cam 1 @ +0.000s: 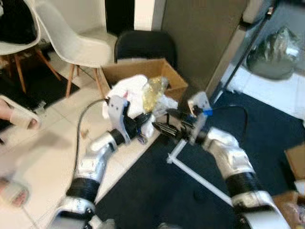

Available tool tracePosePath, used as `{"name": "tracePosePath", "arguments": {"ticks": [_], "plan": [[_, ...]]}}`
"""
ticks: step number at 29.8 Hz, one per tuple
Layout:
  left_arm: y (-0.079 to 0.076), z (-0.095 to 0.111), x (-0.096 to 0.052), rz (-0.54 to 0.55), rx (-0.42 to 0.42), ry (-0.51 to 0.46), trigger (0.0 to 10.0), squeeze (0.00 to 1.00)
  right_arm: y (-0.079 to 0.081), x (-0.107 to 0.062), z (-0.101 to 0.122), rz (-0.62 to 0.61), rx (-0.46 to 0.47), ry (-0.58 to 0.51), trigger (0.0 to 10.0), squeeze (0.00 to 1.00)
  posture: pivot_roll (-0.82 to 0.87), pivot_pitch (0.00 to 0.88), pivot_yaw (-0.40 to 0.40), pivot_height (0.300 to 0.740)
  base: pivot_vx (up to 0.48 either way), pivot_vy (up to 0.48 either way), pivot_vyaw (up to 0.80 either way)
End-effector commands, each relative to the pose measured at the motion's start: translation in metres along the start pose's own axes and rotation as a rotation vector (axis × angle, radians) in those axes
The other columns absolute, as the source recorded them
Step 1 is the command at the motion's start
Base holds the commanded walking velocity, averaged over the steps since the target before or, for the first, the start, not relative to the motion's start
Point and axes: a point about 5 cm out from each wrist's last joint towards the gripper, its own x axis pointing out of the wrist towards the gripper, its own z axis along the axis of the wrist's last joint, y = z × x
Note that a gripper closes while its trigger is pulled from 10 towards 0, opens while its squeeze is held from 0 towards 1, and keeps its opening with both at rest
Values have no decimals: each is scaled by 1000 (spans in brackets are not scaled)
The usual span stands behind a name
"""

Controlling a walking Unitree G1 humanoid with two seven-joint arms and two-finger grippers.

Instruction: Picking trash to rubbish bin

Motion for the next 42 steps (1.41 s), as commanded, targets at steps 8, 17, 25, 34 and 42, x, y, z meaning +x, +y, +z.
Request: {"name": "tracePosePath", "arguments": {"ticks": [8, 17, 25, 34, 42], "plan": [[-3, -1, 2, -18, 3, 6, 10000, 0, -4, -5, 0, -18, 0, 11, 10000, 0, -44, 0, -63, 740, 480, 0, 0], [-3, 0, 2, -14, 5, 3, 10000, 0, -4, -5, 1, -17, -3, 10, 10000, 0, -42, 0, -65, 740, 480, 0, -381], [-2, 0, 2, -6, 7, -1, 10000, 0, -4, -6, 1, -17, -8, 12, 10000, 0, -45, 0, -64, 740, 480, 0, 0], [1, 0, 1, 23, 32, 1, 10000, 0, -3, -6, 2, -5, -27, 17, 10000, 0, -45, 0, -64, 740, 441, 0, 0], [14, -2, -4, 144, 37, 23, 10000, 0, 0, -5, 3, 13, -60, 35, 10000, 0, -39, 0, -61, 740, 203, 0, 0]]}}
